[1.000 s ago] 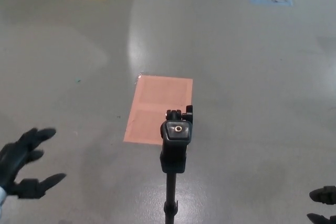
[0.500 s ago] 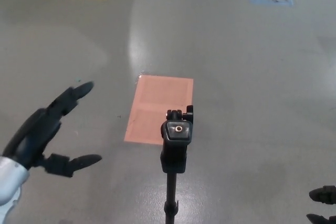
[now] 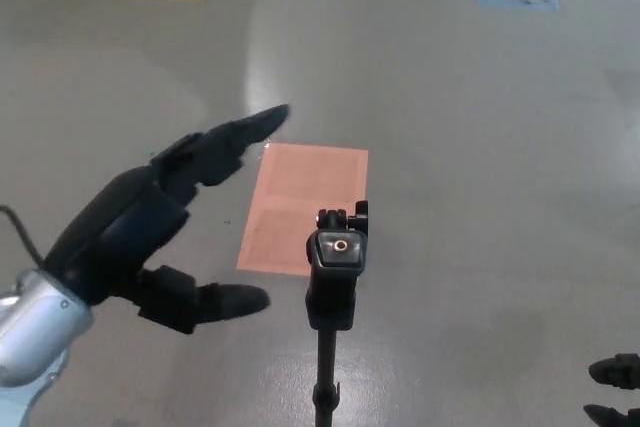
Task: The robot uses its left hand to grab the top of a phone stand kept on the floor and rotates it anti-clockwise
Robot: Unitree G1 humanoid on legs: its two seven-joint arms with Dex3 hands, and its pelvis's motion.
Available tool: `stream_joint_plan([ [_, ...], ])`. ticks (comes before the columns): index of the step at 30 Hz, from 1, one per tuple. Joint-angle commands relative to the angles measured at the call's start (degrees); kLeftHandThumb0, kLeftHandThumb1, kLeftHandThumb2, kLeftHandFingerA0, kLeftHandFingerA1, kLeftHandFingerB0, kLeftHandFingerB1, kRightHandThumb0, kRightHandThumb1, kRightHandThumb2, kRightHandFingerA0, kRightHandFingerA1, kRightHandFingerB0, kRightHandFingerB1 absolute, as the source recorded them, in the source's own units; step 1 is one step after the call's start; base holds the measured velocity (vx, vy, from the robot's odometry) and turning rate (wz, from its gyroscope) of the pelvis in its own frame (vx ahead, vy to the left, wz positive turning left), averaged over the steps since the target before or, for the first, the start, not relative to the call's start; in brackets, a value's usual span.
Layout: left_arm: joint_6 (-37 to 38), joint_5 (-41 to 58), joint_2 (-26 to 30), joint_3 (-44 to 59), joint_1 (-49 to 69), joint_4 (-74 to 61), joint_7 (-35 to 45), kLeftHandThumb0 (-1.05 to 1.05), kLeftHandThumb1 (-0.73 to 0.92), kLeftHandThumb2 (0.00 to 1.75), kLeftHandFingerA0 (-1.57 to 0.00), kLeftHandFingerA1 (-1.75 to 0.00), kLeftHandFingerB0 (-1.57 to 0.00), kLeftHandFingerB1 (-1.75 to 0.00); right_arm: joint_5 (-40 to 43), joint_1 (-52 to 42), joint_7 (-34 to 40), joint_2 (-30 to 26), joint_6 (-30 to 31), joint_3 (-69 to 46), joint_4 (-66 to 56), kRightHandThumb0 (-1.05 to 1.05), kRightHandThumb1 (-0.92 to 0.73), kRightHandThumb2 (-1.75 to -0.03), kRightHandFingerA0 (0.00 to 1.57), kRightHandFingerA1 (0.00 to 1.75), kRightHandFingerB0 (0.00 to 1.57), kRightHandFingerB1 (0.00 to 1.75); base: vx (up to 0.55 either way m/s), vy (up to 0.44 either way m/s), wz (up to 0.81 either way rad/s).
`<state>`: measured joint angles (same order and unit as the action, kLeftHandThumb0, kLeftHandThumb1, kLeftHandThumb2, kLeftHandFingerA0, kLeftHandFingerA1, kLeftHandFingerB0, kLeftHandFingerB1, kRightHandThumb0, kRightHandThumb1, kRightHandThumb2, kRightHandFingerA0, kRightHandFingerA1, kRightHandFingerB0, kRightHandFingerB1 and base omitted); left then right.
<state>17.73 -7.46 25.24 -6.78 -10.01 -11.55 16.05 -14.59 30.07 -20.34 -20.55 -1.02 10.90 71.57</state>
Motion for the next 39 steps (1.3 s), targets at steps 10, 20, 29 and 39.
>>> stream_joint_plan([
  [10, -8.3, 1.3, 4.8, -2.4, 1.4, -16.6, 9.2, -0.63, 0.39, 0.77, -0.02, -0.18, 0.00, -0.08, -1.1, 1.2, -0.4, -0.8, 0.6, 0.0, 0.9, -0.37, -0.80, -0.63, 0.35, 0.37, 0.03, 0.25, 0.00, 0.000, 0.00],
  [20, -10.1, -2.4, 3.2, -4.8, -1.0, -15.6, 9.4, -0.66, 0.40, 0.55, -0.02, -0.27, 0.00, -0.15, -1.6, 1.3, -0.1, -1.0, 0.2, 0.3, 1.0, -0.38, -0.77, -0.66, 0.37, 0.40, 0.06, 0.20, 0.00, 0.000, 0.00],
  [29, -12.3, -7.2, 1.1, -7.3, -3.4, -12.7, 8.4, -0.61, 0.40, 0.54, -0.03, -0.26, 0.00, -0.21, -1.4, 1.6, -0.5, -0.7, 0.6, 0.1, 1.1, -0.37, -0.77, -0.67, 0.35, 0.40, 0.07, 0.19, 0.00, 0.000, 0.00],
  [39, -11.4, -10.2, -1.2, -9.2, -5.3, -9.3, 7.9, -0.62, 0.34, 0.64, -0.07, -0.25, -0.01, -0.17, -1.8, 1.4, -0.4, -0.8, 0.3, 0.4, 1.1, -0.37, -0.77, -0.66, 0.38, 0.41, 0.07, 0.20, 0.00, 0.000, 0.00],
])
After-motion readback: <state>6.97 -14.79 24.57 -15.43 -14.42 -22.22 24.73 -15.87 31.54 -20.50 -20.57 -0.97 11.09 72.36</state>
